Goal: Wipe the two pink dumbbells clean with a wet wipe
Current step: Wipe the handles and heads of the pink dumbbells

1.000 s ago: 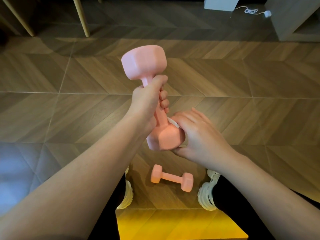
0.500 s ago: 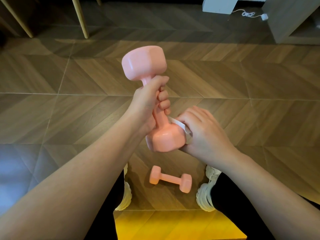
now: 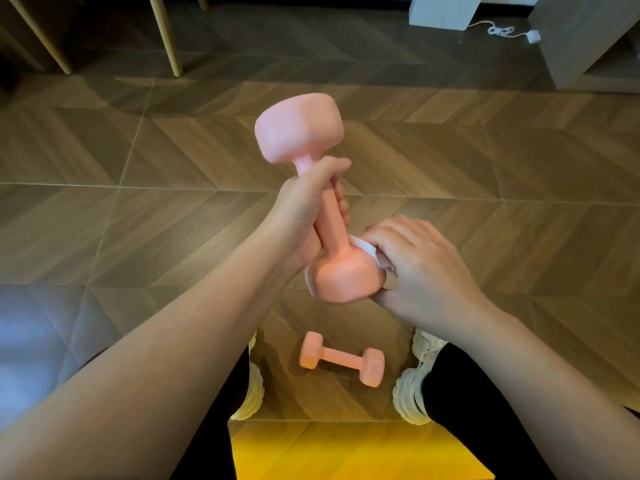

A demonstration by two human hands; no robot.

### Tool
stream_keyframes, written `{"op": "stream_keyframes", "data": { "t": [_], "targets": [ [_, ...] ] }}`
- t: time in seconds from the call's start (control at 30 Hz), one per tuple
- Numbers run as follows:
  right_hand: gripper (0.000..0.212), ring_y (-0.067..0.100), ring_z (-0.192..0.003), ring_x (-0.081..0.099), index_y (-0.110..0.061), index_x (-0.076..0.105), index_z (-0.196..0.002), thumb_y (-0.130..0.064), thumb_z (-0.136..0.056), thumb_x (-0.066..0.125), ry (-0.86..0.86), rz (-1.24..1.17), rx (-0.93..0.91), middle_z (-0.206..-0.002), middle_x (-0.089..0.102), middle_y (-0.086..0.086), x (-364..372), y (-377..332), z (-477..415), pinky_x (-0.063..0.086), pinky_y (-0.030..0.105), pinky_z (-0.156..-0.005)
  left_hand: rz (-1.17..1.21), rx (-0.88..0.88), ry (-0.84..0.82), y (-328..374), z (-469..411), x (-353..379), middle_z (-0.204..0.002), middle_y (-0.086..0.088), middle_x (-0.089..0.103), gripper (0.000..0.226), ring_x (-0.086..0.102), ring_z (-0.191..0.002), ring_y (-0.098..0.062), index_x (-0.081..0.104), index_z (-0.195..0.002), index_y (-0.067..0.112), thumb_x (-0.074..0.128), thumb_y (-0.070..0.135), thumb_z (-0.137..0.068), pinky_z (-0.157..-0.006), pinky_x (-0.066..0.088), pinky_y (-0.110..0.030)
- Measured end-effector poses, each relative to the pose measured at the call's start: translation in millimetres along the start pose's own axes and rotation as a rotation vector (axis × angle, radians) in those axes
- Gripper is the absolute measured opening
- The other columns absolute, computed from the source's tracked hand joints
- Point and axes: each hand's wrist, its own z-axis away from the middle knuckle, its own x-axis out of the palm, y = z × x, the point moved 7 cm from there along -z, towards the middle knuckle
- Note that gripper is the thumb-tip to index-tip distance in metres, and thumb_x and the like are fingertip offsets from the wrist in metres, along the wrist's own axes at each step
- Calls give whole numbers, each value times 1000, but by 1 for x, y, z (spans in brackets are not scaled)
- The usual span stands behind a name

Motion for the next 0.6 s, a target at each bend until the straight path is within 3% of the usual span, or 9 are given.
{"op": "stream_keyframes", "data": {
  "t": [0.13,0.27,0.33,0.43,0.6],
  "targets": [
    [53,17,-114,54,-13,65,-117,-23,-68,82,-132,-58,-11,-115,66,0,6,-1,1,29,20,-96,56,-13,-22,-1,3,2,-51,1,39,30,37,-43,-13,41,-66,17,57,19,-92,-45,33,-25],
    [43,17,-102,58,-16,66,-108,-28,-69,80,-87,25,-4,-103,66,-4,1,0,1,36,28,-94,-67,11,41,0,3,-3,-65,2,52,18,51,-58,-13,54,-77,16,66,21,-90,-66,43,-32],
    [39,20,-97,60,-15,65,-101,-21,-66,82,-66,78,-14,-98,65,-3,0,0,3,41,35,-92,-66,-14,79,-4,3,-7,-68,2,51,15,51,-61,-12,55,-85,15,69,19,-88,-69,43,-32],
    [40,21,-97,60,-15,65,-99,-16,-64,82,-102,86,-21,-98,65,-1,5,-1,3,41,32,-89,-26,-61,121,-10,2,-13,-64,1,48,18,48,-56,-13,53,-80,15,69,16,-87,-63,43,-31],
    [50,14,-112,56,-18,65,-114,-35,-69,80,-218,-23,5,-114,65,-5,16,-5,1,37,25,-93,13,-75,51,-10,1,-8,-48,7,38,32,35,-41,-10,43,-65,22,63,21,-90,-48,33,-24]
  ]
}}
